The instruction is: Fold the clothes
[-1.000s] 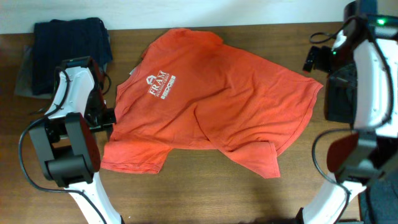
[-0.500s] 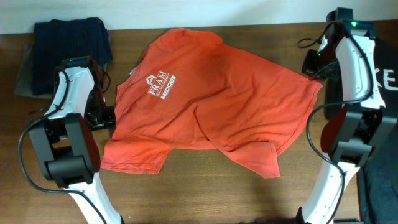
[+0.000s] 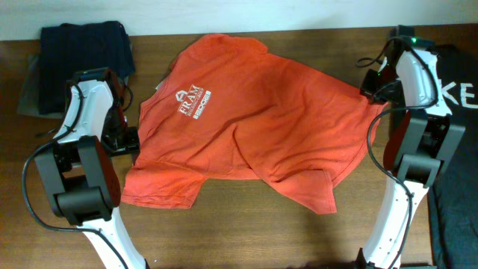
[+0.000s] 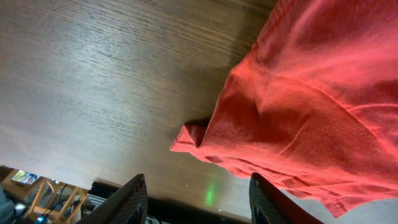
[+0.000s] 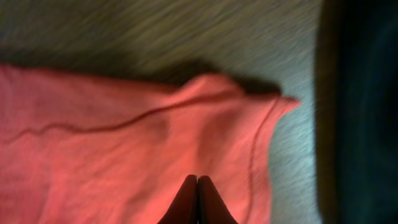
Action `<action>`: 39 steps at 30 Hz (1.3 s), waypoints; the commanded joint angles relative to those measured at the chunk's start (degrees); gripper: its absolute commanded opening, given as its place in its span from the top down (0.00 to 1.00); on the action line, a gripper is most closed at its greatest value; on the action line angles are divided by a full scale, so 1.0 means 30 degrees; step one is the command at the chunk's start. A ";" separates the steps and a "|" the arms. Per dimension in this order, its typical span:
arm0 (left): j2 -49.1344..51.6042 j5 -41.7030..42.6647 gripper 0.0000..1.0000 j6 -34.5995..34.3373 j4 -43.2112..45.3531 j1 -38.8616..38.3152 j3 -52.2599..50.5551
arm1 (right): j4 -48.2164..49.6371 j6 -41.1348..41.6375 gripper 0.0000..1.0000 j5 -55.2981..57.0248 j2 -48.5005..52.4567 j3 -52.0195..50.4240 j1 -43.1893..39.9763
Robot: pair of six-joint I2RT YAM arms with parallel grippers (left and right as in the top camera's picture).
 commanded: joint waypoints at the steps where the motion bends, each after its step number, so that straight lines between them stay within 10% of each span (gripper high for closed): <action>1: -0.0663 0.0160 0.47 -0.0029 0.0262 -0.0007 0.0255 | 0.0444 0.0204 0.96 0.0357 0.0670 0.0036 -0.0444; 33: -0.0663 -0.0714 0.47 0.0554 0.1209 0.0015 0.0262 | 0.4626 -0.0226 0.96 0.2302 0.3053 0.0131 -0.3592; 39: -0.0940 -0.0663 0.47 0.1545 0.1115 -0.0146 0.1545 | 0.3162 -0.0437 0.65 0.1384 0.3038 0.2222 -0.3650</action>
